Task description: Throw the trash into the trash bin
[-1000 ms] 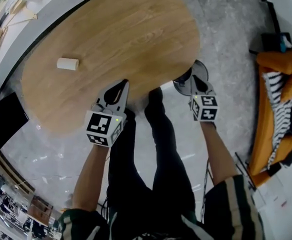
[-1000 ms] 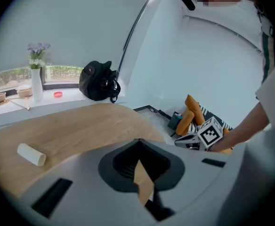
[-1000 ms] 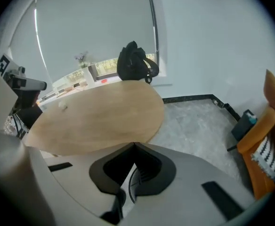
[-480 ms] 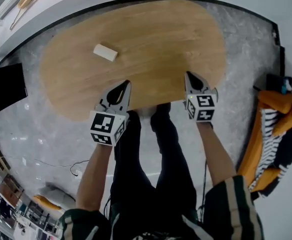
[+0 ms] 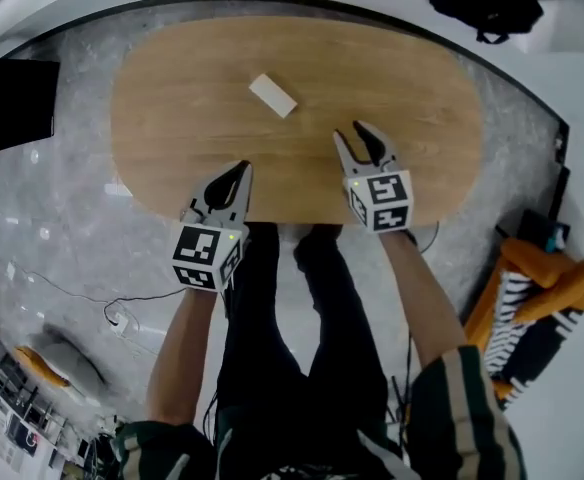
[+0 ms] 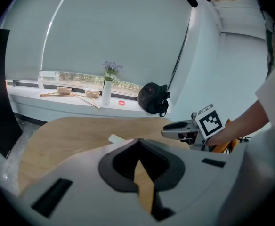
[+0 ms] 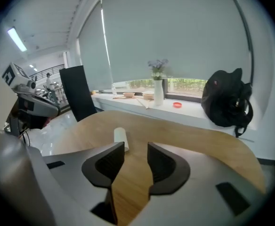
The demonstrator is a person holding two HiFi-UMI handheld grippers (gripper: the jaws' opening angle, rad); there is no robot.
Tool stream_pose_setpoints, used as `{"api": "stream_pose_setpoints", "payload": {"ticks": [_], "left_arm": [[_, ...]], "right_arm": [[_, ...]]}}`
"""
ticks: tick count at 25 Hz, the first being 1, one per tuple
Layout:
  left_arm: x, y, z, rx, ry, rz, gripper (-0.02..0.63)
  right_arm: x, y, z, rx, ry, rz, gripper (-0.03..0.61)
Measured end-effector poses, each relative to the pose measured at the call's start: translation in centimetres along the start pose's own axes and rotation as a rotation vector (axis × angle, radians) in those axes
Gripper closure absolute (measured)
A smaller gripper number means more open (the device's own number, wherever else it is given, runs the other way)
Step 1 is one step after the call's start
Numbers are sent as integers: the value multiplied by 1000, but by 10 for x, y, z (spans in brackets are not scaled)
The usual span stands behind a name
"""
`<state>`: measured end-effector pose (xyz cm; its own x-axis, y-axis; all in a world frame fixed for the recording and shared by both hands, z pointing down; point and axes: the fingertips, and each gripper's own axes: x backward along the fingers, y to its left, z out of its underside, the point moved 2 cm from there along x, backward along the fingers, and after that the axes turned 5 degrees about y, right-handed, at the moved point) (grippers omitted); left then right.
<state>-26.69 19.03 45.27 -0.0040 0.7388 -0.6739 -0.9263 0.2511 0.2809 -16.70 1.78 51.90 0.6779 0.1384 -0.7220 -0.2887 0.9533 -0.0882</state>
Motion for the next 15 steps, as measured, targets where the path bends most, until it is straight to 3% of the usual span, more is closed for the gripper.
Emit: {"api": "stream_pose_setpoints", "payload": {"ticks": [2,8,15], "left_arm": [[7,13,5,23,-5,-20,615],[31,40,22,32,14,-64,615],[50,64,36,93,32,-74,615]], "right_arm": [[-23,17,-9,27,34,-38,403],[-83,62,-8,128,157,-120,365],[-132,79,0,146,240,-97,350]]}}
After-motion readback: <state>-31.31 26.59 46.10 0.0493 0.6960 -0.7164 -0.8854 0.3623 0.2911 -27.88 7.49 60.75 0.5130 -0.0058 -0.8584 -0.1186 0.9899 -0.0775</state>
